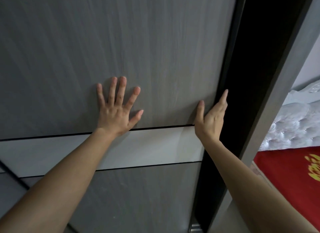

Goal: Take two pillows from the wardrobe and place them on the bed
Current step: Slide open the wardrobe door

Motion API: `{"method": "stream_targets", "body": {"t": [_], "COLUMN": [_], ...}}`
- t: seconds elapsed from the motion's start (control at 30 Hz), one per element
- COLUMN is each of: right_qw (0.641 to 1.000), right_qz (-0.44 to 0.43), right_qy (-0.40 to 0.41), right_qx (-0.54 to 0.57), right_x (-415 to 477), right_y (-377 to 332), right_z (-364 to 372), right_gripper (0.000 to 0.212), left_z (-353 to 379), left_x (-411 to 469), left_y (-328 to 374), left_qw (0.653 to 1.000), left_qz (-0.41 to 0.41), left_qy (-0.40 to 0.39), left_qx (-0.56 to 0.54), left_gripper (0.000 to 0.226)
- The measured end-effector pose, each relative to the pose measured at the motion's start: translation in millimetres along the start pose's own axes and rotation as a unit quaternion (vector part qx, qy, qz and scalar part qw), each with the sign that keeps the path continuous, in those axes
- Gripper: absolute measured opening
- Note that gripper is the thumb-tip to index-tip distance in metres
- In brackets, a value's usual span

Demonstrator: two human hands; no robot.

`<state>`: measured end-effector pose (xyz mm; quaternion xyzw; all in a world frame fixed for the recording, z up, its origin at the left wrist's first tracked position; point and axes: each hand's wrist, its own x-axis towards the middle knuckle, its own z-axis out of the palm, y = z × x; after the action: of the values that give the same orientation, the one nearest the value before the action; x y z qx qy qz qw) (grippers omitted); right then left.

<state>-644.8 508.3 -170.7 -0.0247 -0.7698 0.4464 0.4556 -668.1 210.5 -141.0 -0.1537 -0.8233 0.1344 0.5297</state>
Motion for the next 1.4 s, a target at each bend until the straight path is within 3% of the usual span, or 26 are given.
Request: {"method": "stream_targets", "body": {"t": [0.3, 0.57, 0.67, 0.93, 1.4], "right_qw": [0.993, 0.942, 0.926, 0.882, 0.842], "right_qz": [-0.006, 0.148, 0.152, 0.113, 0.087], "right_qy": [-0.119, -0.298, -0.340, -0.457, -0.531], "right_qx": [0.014, 0.044, 0.060, 0.005, 0.026], "right_x": [-64.4, -142.6, -163.6, -206.5, -279.0], "right_y": [-62.4, -76.4, -91.8, -130.7, -187.2], "right_z": [54.2, 108.3, 126.7, 171.0, 237.5], "right_gripper": [0.065, 0.070, 0.060, 0.067, 0.072], "left_z": [-20.6, -54.6, -65.5, -86.1, -83.2], "left_x": [-57.6, -104.8, -124.3, -158.4, -196.7], "left_y": [-101.5, -145.9, -162.5, -190.3, -265.6], "left_qw": [0.996, 0.969, 0.963, 0.953, 0.919], "left_qz": [-0.062, -0.191, -0.188, -0.157, -0.189], "left_qy": [-0.065, -0.151, -0.184, -0.238, -0.333], "left_qx": [-0.004, -0.043, -0.054, -0.101, -0.094], "left_gripper": [0.078, 0.092, 0.090, 0.080, 0.085]}}
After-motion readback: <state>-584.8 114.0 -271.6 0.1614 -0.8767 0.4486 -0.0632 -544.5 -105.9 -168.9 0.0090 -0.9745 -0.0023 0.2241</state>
